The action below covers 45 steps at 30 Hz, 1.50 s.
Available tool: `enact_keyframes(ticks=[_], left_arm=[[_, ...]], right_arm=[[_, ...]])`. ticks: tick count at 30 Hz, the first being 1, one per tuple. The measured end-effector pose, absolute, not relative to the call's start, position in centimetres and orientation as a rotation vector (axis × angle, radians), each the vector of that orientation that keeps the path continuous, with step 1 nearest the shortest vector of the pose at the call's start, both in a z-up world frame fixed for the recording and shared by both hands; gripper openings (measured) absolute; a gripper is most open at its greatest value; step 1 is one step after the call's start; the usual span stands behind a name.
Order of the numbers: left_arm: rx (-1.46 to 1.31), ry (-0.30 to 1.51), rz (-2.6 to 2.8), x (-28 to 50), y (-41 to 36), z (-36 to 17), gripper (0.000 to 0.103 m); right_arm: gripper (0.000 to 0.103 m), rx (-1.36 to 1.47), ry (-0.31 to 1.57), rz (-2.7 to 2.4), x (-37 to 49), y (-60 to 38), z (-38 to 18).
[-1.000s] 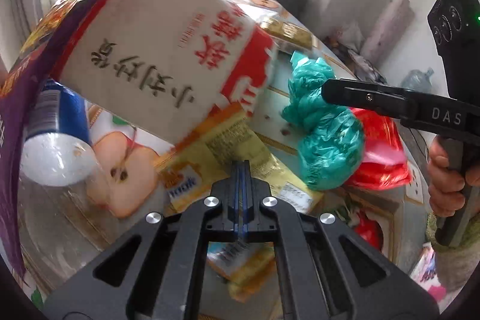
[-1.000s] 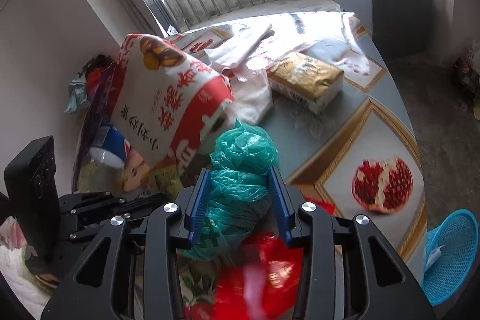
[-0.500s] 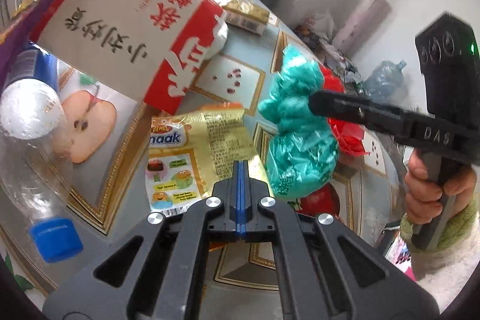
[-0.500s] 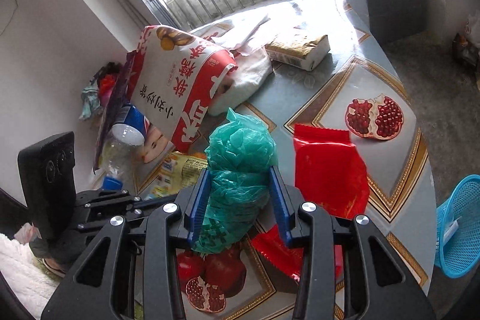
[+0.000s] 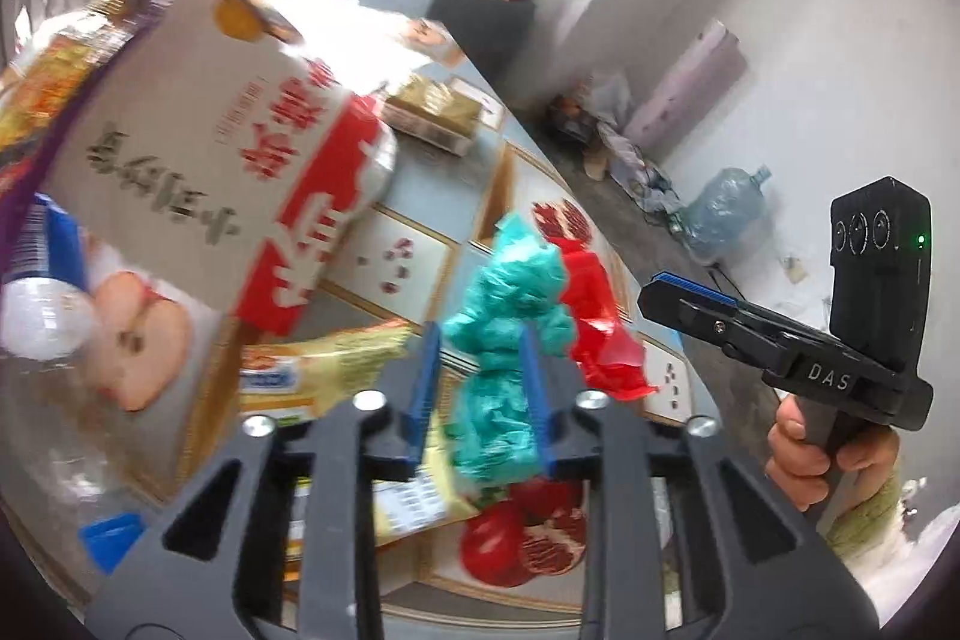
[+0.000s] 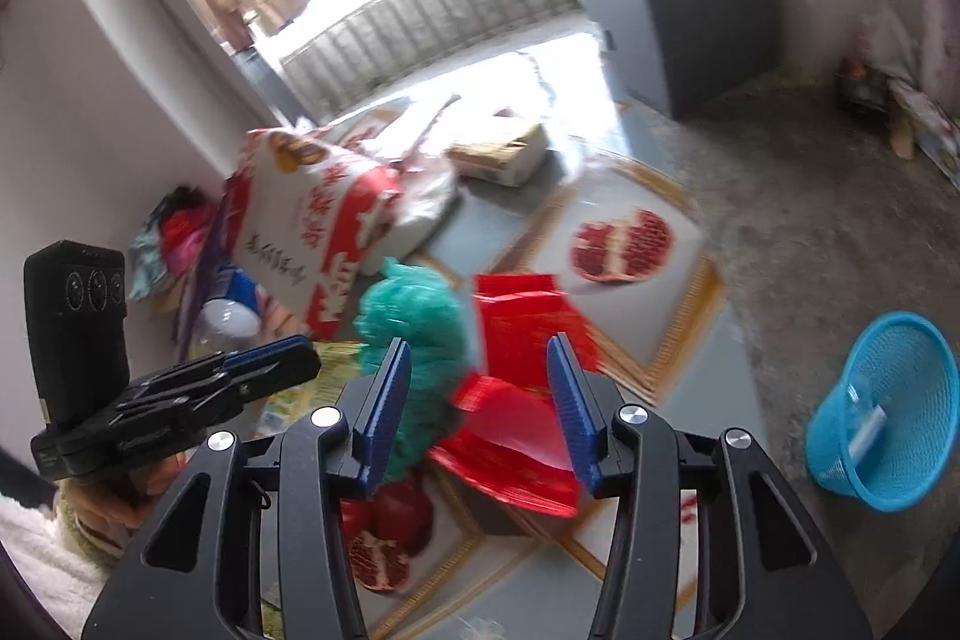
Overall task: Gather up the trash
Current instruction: 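Grasp the green plastic bag with the left tool while the right tool grasps the red wrapper, then carry the green bag and red wrapper to the wastebasket and release both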
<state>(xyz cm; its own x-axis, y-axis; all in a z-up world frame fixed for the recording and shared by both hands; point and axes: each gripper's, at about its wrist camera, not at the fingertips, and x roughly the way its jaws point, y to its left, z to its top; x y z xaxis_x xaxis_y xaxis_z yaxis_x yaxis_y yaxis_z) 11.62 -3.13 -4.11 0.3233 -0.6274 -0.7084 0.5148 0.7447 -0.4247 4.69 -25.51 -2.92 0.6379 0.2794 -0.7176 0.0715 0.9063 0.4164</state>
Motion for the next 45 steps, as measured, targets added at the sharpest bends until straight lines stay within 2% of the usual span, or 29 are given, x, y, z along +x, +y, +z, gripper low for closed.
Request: enact_keyframes(ticks=[4, 15, 21, 28, 36, 45], left_arm=[[-0.111, 1.042, -0.786, 11.6, -5.1, -4.7, 0.042], [-0.081, 1.098, -0.791, 12.3, -7.6, -6.8, 0.042], [-0.079, 1.101, -0.798, 12.7, -7.9, -7.0, 0.042], [-0.042, 1.088, -0.802, 12.2, -8.3, -6.8, 0.04], [-0.023, 1.079, -0.802, 11.9, -8.5, -6.6, 0.037], [-0.022, 1.076, -0.802, 11.8, -8.5, -6.5, 0.035]], right_arm=[[0.051, 0.433, 0.913, 0.065, 4.4, -26.3, -4.0], [0.052, 0.455, 0.999, 0.023, 5.1, -26.7, -6.8], [0.04, 0.444, 1.01, 0.023, 5.6, -26.4, -7.2], [0.03, 0.346, 1.022, 0.004, 6.0, -25.4, -7.2], [0.012, 0.279, 1.03, -0.016, 6.1, -24.7, -7.2], [0.005, 0.32, 1.012, -0.01, 5.7, -25.2, -7.1]])
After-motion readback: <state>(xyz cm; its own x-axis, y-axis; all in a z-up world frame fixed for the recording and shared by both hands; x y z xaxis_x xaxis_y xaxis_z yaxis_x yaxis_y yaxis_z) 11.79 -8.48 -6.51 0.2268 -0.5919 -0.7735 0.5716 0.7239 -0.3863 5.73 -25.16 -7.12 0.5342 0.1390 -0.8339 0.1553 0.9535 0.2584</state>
